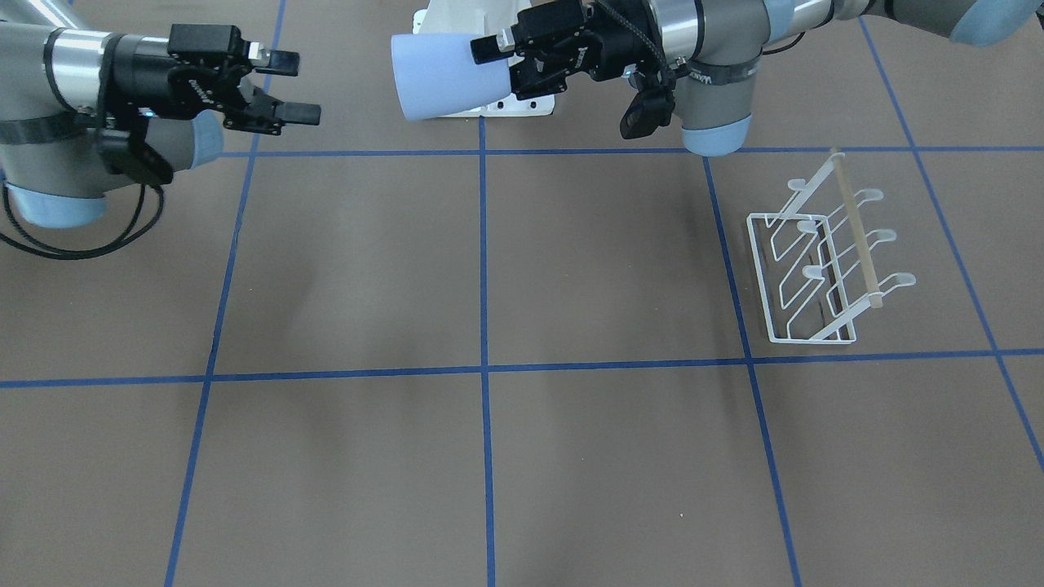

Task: Hang cup on cup holder
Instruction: 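Open and withdraw the right gripper while the left gripper carries the cup away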

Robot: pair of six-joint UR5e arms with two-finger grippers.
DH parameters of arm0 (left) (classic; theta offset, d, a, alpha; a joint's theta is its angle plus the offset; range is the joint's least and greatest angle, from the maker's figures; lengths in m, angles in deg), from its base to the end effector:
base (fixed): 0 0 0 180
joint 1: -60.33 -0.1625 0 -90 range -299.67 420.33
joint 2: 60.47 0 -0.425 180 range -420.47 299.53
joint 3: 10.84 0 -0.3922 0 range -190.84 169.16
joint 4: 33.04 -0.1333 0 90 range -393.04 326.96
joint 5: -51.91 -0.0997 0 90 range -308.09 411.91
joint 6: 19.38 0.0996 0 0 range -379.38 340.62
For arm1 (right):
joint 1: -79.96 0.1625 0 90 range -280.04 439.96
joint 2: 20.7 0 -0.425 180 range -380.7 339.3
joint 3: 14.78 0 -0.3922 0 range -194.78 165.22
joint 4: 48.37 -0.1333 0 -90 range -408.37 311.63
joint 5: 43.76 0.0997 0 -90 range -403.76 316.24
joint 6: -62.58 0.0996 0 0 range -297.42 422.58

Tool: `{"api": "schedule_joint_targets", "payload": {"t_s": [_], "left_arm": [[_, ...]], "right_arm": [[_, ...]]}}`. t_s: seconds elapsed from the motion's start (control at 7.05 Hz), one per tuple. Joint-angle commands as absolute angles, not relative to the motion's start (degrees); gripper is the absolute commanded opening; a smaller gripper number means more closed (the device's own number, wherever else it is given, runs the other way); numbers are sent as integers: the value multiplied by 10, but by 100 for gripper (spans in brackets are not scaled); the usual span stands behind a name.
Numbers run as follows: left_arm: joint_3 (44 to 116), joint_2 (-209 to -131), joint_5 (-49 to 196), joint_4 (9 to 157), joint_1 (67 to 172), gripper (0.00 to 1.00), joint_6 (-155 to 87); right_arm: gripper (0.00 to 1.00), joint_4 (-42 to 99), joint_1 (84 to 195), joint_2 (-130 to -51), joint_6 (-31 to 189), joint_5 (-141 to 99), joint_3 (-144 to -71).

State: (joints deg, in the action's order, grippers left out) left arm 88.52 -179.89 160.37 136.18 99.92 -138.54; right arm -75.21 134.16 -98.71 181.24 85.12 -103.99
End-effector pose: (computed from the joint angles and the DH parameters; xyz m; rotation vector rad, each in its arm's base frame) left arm 0.3599 -0.4296 0.1547 -0.0130 2.0583 -0.4202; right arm -0.2191 -0.4248 0.3757 0.1089 -2.0704 0.1182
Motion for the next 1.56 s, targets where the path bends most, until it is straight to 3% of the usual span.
{"api": "schedule_joint_targets", "payload": {"t_s": [0.0, 0.43, 0.99, 1.42], "left_arm": [[923, -1764, 1778, 1203, 1138, 0, -1269], [931, -1734, 1872, 995, 1316, 0, -1040], [952, -1720, 1850, 784, 1317, 0, -773], [953, -1756, 1800, 570, 1281, 0, -643]], "right_arm": [[100, -712, 1429, -1029, 1693, 931, -1005], [100, -519, 1553, -1065, 1406, 1020, -994], [100, -202, 1623, -1102, 933, 1002, -995], [100, 84, 1592, -1049, 758, 944, -994]]}}
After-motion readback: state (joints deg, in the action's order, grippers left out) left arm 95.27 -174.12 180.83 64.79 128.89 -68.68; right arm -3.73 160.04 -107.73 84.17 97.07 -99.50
